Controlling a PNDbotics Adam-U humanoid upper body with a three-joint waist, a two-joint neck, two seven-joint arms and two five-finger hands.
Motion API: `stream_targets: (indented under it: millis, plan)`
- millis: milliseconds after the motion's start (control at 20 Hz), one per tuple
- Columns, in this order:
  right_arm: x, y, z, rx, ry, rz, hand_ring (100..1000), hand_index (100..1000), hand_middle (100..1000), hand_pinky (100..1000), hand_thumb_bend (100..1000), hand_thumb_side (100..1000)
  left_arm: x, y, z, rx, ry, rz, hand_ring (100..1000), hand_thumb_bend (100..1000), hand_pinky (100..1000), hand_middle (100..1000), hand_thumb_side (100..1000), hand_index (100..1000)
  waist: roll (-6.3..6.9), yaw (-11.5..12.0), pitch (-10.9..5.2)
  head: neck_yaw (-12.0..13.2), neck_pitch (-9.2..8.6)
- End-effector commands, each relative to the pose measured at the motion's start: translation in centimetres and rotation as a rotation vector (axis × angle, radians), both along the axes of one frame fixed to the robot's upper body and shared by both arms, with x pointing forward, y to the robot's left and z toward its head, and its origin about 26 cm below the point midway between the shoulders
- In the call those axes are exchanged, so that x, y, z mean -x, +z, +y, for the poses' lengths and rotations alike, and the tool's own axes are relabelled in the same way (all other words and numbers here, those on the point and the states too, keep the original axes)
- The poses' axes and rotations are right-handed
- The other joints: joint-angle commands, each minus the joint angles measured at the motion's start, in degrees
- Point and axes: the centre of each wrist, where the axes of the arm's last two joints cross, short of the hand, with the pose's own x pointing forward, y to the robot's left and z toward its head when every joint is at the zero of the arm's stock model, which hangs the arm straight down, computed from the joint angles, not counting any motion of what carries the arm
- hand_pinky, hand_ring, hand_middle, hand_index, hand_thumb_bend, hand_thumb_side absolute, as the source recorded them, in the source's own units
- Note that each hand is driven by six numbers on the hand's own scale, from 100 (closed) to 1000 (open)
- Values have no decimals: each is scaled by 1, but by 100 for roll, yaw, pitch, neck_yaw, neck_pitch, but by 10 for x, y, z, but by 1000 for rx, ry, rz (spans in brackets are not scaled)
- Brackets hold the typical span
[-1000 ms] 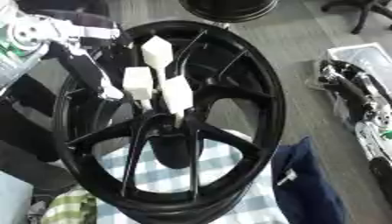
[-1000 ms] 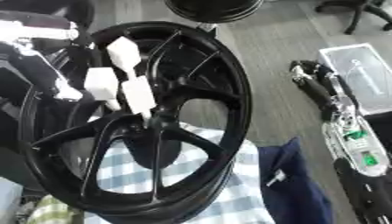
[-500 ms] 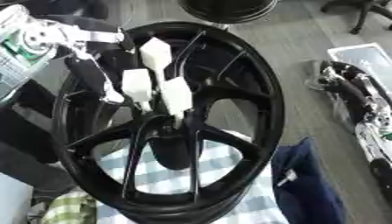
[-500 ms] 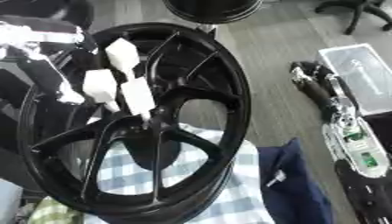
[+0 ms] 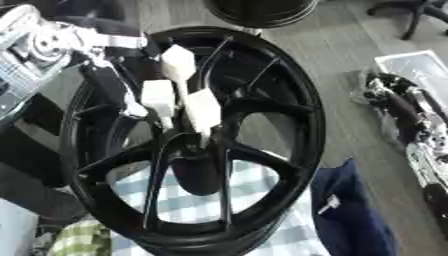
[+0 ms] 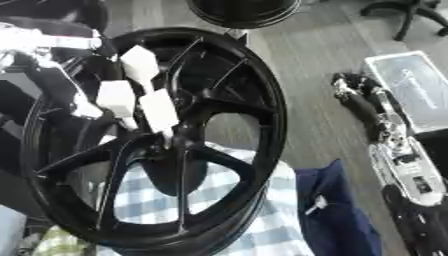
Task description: Pull the pin out of the wheel hub.
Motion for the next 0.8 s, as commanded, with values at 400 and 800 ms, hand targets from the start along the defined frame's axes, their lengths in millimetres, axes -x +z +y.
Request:
stream_targets:
  millis: [400, 800]
  plan:
    - [0, 7, -5, 22, -4, -17, 747, 795, 702, 832, 173, 483, 4, 21, 4, 26, 6, -84, 616, 419, 705, 569, 117, 462, -16, -12, -107, 10, -53]
    - [0, 7, -6, 24, -6, -17, 747, 795, 702, 832, 173, 483, 18, 44, 19, 78, 6, -167, 603, 434, 704, 555, 114, 431, -8, -6, -118, 2, -56]
